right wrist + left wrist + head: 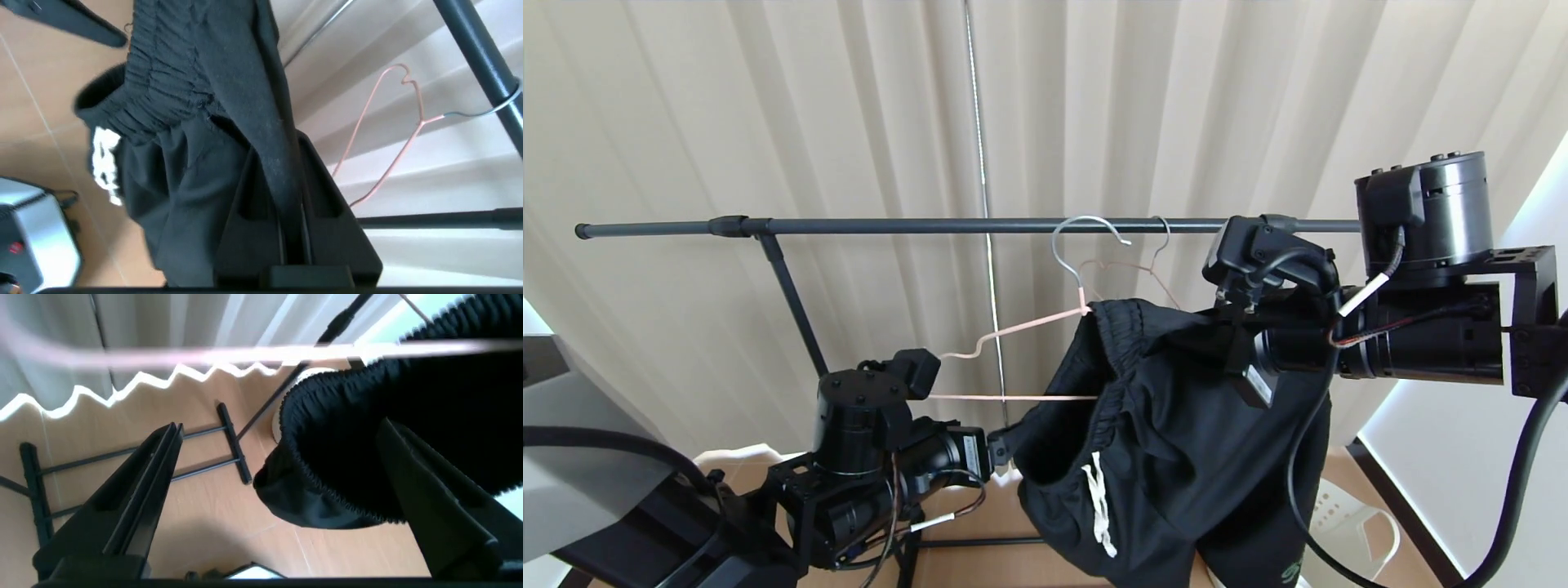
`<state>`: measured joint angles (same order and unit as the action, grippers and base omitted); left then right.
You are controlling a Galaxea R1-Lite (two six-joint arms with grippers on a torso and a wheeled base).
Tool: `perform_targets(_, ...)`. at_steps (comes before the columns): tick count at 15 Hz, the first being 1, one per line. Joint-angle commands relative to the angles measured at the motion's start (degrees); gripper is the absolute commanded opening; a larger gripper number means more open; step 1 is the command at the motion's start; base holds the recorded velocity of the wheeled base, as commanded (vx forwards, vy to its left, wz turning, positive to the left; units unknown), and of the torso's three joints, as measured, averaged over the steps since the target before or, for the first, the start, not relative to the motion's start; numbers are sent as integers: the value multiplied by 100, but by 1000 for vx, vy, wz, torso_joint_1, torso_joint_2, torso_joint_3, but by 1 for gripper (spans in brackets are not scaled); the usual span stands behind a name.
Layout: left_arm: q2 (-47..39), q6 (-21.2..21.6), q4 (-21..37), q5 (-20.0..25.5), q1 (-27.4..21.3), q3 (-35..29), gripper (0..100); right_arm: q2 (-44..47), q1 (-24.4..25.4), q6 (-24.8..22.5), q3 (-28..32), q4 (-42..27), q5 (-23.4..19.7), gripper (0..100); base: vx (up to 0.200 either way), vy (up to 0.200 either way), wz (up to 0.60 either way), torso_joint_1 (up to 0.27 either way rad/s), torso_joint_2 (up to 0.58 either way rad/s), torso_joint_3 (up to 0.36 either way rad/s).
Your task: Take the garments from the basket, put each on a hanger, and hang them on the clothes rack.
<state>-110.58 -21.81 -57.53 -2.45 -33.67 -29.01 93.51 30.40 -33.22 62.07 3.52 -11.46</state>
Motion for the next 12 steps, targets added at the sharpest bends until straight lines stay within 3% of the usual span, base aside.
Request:
perform_targets(1,-183,-43,-4,-203,-131,-166,100,-114,45,35,6,-1,-5,0,0,0,0,0,0,0)
perform_targets(4,-289,-69,-22,-476,-280,-236,100,-132,45,44,6,-1,-5,0,0,0,0,0,0,0)
perform_targets(11,-631,-60,-197,-493,-360,-307,100,-211,45,158,33,8,-5,0,0,0,0,0,0,0)
perform_targets(12,-631,-52,-197,-484,-368,-289,0,-202,45,158,33,8,-5,0,0,0,0,0,0,0)
